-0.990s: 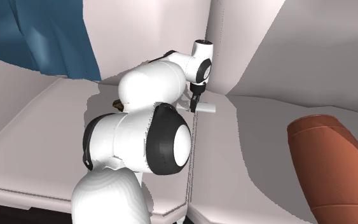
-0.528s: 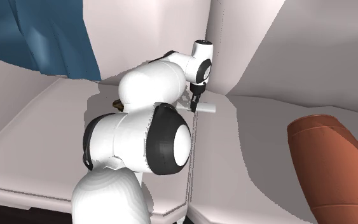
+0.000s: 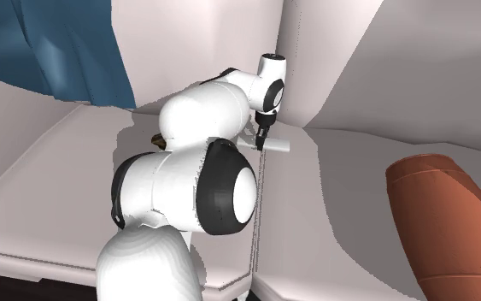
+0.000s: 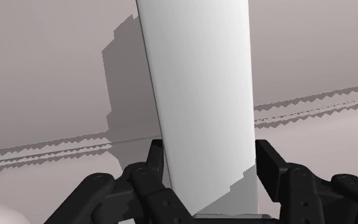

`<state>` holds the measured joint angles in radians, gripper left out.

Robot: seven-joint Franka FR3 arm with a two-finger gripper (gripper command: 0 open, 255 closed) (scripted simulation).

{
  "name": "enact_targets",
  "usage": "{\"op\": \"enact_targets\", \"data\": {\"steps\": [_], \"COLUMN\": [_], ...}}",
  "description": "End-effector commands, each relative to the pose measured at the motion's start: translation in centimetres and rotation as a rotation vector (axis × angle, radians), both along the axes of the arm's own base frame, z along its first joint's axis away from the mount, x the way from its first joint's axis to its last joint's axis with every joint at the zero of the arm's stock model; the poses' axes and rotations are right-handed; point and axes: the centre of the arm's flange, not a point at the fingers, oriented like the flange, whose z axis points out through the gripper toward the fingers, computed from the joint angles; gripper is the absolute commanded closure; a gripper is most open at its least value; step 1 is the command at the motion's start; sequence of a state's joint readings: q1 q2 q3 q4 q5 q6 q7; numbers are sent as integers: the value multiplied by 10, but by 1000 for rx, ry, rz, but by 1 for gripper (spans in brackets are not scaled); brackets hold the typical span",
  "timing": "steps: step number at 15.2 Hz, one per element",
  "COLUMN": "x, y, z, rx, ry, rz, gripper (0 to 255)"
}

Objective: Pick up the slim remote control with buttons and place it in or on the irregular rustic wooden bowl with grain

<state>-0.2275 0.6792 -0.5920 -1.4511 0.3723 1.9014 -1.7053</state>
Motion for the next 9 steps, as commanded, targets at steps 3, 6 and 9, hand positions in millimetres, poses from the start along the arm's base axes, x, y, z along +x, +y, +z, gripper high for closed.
{"op": "enact_targets", "data": {"steps": [3, 6, 9], "x": [-1, 0, 0], "y": [0, 0, 0], "z": [10, 26, 41], "rx": [0, 0, 0], "ry": [1, 1, 1], "rz": [-1, -1, -1], "gripper": [255, 255, 255]}}
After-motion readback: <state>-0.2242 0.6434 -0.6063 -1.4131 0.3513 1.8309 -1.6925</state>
